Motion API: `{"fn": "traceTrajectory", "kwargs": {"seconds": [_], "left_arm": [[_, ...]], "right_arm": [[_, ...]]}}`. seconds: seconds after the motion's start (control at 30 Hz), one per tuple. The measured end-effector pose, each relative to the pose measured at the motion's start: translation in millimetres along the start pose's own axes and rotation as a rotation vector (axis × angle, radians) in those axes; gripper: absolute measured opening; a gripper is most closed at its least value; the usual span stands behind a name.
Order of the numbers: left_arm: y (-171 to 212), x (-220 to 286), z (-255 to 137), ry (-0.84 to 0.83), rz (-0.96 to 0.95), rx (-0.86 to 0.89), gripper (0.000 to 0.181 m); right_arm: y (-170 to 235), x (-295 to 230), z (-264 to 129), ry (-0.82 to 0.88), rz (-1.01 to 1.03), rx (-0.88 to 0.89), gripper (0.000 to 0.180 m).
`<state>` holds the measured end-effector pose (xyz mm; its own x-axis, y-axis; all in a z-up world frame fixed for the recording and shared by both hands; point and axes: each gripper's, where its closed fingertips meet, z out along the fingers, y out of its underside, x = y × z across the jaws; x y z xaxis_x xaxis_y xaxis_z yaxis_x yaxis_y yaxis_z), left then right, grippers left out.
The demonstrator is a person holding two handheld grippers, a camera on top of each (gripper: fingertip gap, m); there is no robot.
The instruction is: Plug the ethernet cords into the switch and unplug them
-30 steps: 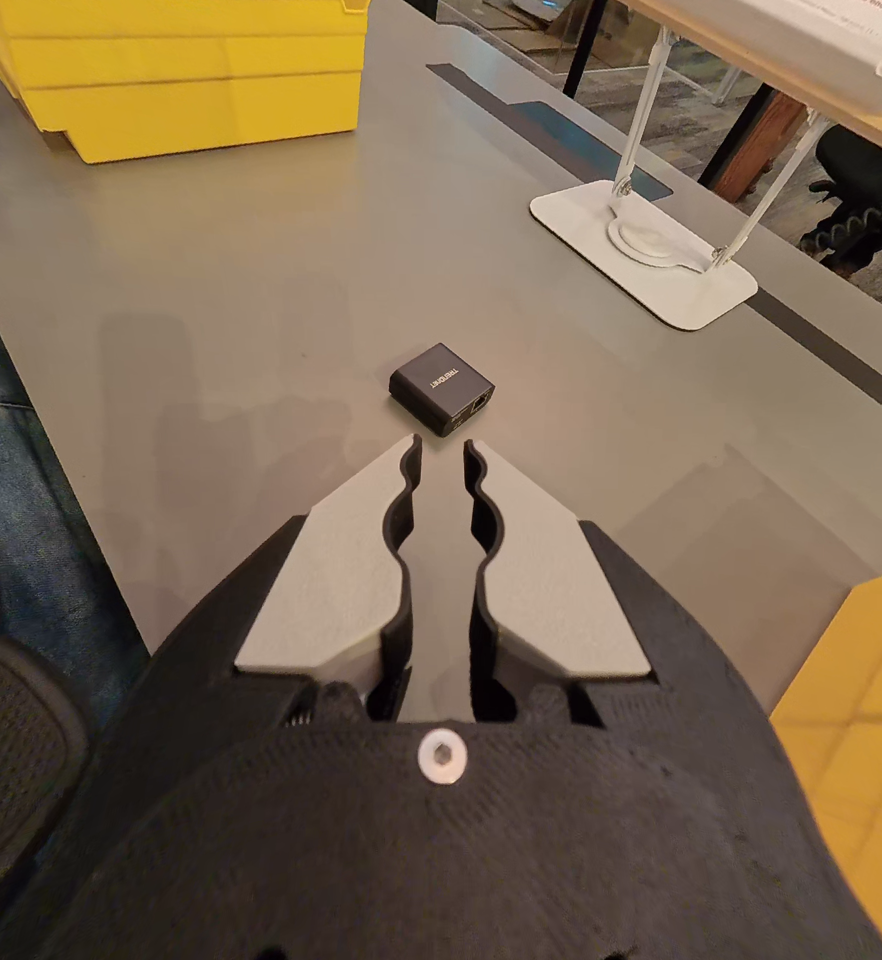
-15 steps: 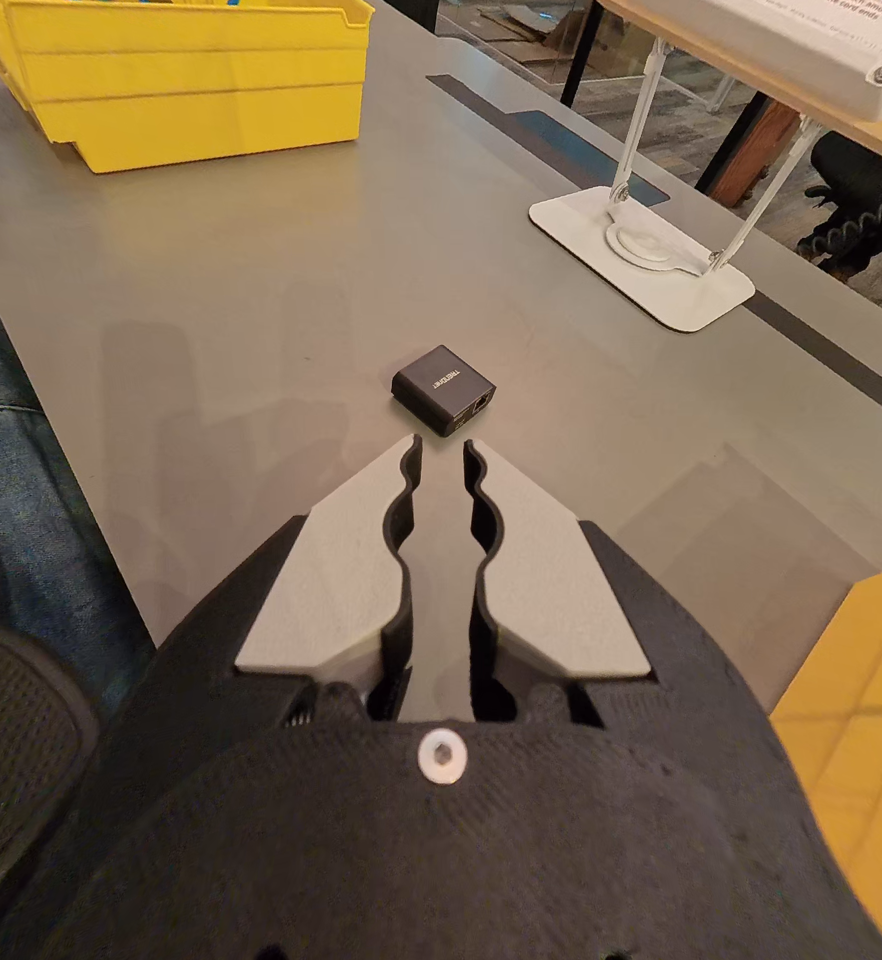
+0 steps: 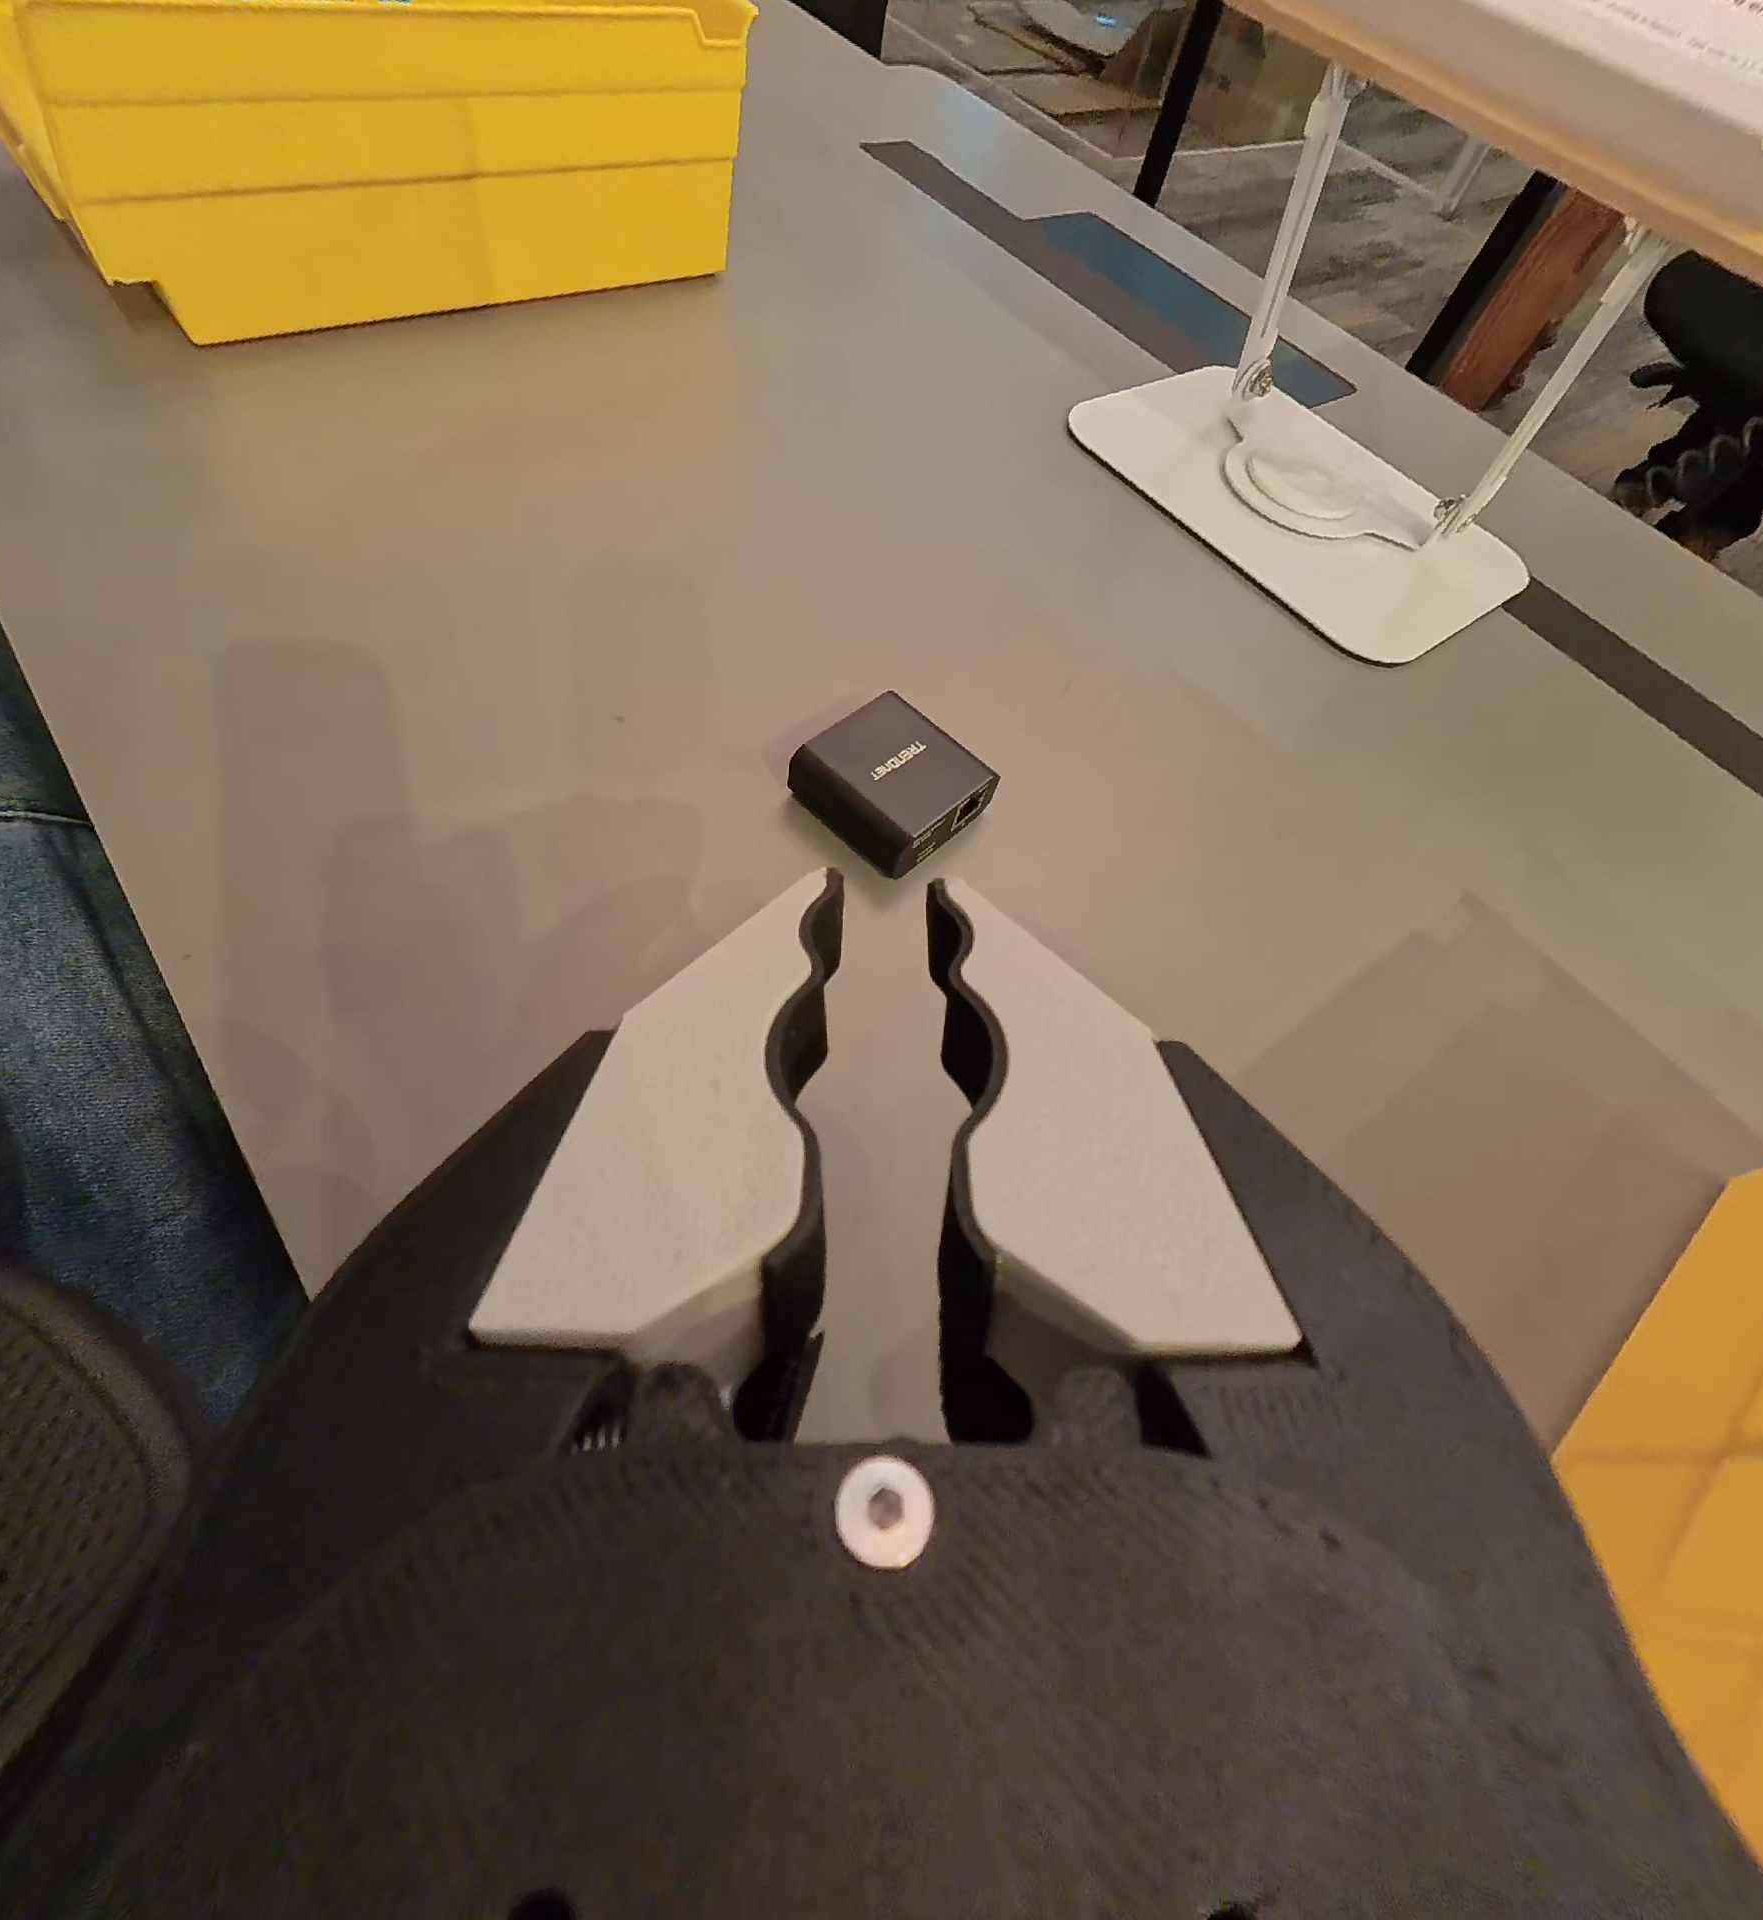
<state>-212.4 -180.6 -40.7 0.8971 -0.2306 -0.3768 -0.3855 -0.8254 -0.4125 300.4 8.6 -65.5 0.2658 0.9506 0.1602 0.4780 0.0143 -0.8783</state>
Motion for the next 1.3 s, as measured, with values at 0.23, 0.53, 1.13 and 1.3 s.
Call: {"fn": "traceTrajectory", "kwargs": {"seconds": [0.23,0.53,1.13,1.3], "left_arm": [[26.4,44.7,29.8,0.080,0.480,-0.214,0.023],[52.0,35.3,54.1,0.198,0.960,-0.445,0.028],[10.4,24.0,3.4,0.020,0.843,-0.200,0.005],[-8.4,1.7,-37.9,-0.082,0.680,-0.068,0.004]], "right_arm": [[-6.2,-2.1,5.5,-0.019,-0.015,0.008,0.015],[4.1,-1.9,4.5,-0.012,0.021,-0.003,0.014],[3.2,-3.9,8.2,-0.026,0.027,0.013,0.015],[-0.2,-4.9,7.6,-0.029,0.020,0.021,0.014]]}}
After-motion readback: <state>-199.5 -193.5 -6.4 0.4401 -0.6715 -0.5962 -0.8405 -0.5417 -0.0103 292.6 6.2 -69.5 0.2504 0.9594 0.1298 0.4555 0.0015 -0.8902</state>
